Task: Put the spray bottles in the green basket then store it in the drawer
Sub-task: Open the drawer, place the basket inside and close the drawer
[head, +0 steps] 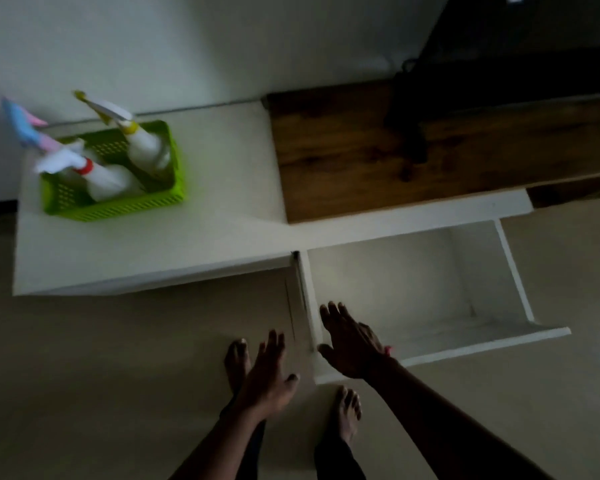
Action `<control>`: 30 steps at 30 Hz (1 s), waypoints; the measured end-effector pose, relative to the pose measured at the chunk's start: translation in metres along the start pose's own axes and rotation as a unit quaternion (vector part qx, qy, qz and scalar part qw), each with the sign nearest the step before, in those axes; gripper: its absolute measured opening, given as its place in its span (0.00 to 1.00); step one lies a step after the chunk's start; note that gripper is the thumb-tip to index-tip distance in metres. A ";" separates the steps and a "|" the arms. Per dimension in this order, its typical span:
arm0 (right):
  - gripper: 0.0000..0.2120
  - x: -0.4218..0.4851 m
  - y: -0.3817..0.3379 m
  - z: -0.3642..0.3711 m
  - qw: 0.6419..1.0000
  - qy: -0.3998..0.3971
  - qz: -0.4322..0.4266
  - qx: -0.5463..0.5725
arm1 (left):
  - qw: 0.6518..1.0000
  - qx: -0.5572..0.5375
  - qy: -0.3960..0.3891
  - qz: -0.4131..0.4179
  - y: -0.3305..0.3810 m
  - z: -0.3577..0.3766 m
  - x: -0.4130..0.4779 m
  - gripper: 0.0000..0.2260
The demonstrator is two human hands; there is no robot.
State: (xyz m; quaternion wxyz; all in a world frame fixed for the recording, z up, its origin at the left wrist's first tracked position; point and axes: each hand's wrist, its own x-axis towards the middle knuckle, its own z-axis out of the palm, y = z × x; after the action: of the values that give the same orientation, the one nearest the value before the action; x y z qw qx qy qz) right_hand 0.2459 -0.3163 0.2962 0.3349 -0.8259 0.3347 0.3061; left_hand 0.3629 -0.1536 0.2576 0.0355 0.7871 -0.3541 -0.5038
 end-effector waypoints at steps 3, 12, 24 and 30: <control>0.35 0.039 -0.056 -0.047 0.998 0.033 -0.045 0.014 | 0.997 -0.037 0.059 -0.025 -0.036 -0.066 0.006 0.38; 0.33 0.147 -0.202 -0.162 0.987 0.108 -0.060 0.107 | 0.910 -0.187 0.351 -0.119 -0.133 -0.285 0.027 0.29; 0.23 0.243 -0.270 -0.182 0.982 0.096 0.032 0.158 | 0.791 -0.399 0.406 -0.223 -0.231 -0.418 0.097 0.24; 0.14 0.268 -0.282 -0.172 0.960 0.118 0.056 0.248 | 0.844 -0.345 0.370 -0.180 -0.231 -0.414 0.112 0.19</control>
State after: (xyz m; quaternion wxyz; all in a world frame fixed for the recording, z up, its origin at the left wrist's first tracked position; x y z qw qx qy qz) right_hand 0.6654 -0.3843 0.3000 0.4695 -0.7271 0.4832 0.1320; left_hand 0.8496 -0.1721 0.2791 0.3414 0.9020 0.0294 -0.2627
